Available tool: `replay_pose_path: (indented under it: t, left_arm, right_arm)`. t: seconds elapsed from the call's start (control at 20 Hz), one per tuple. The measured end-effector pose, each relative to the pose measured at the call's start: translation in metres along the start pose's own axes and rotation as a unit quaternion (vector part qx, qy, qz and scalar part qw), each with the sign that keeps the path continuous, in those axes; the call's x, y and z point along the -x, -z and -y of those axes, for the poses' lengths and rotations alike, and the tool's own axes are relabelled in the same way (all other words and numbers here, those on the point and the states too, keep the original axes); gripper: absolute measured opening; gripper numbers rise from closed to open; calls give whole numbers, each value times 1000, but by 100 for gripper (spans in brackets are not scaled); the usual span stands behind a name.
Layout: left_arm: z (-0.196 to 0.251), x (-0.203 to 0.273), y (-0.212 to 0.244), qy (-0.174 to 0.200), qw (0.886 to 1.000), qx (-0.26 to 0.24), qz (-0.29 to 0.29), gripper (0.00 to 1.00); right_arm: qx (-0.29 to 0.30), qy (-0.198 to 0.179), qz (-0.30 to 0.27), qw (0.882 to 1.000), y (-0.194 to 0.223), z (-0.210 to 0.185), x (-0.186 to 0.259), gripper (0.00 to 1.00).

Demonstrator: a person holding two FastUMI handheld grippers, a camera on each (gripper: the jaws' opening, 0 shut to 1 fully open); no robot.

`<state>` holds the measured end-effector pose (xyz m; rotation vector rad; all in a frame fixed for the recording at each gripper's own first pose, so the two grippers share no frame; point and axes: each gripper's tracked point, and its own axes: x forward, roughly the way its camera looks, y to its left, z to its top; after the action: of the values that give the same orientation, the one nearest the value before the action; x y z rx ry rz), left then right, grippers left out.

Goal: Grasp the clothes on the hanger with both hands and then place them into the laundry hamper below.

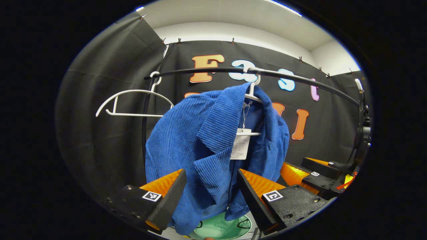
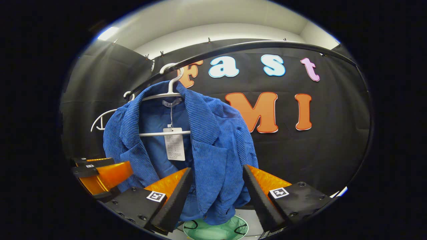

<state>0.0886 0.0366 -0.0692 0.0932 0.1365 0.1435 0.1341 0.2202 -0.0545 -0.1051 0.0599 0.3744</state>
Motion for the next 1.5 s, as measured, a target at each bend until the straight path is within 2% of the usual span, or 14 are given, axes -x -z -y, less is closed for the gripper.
replay_pose_path:
  t: [0.05,0.1,0.3,0.35,0.55,0.6,0.65,0.7,0.8,0.85,0.95,1.25,1.5]
  left_arm:
    - [-3,-7,2,-7,1000,4,-3,99]
    - [-5,-12,3,-10,1000,10,-4,95]
    - [-13,-32,2,-30,999,10,2,95]
    - [-14,-35,2,-34,999,6,2,95]
    - [-14,-46,3,-39,999,-6,9,94]
    - [-15,-48,4,-37,999,-6,9,99]
    - [-14,-50,6,-32,999,-4,7,80]
    - [-18,-51,7,-36,999,-6,2,61]
    - [-27,-47,9,-46,999,-11,-7,23]
    - [-24,-47,6,-33,999,-6,-4,4]
    - [-26,-41,4,-21,1000,-6,-7,0]
    - [-30,-22,-10,-7,1000,-17,-3,0]
    - [-32,-4,-34,7,1000,16,5,0]
  right_arm:
    - [3,-4,0,1000,0,-4,-7,98]
    - [6,-5,-1,1000,2,-6,-14,98]
    - [-2,1,-23,1000,17,-6,-42,100]
    - [-3,-4,-30,1000,21,-6,-48,89]
    - [-7,-18,-46,999,35,-7,-67,84]
    - [-11,-20,-49,999,37,-7,-71,78]
    - [-14,-29,-51,998,39,-8,-74,77]
    - [-17,-38,-54,998,40,-9,-75,68]
    - [-31,-42,-53,997,37,-1,-77,31]
    - [-41,-48,-56,996,35,2,-77,12]
    - [-54,-53,-61,995,32,9,-73,12]
    - [-89,-64,-48,993,12,27,-67,12]
    - [-183,-111,-47,976,-10,31,-59,12]
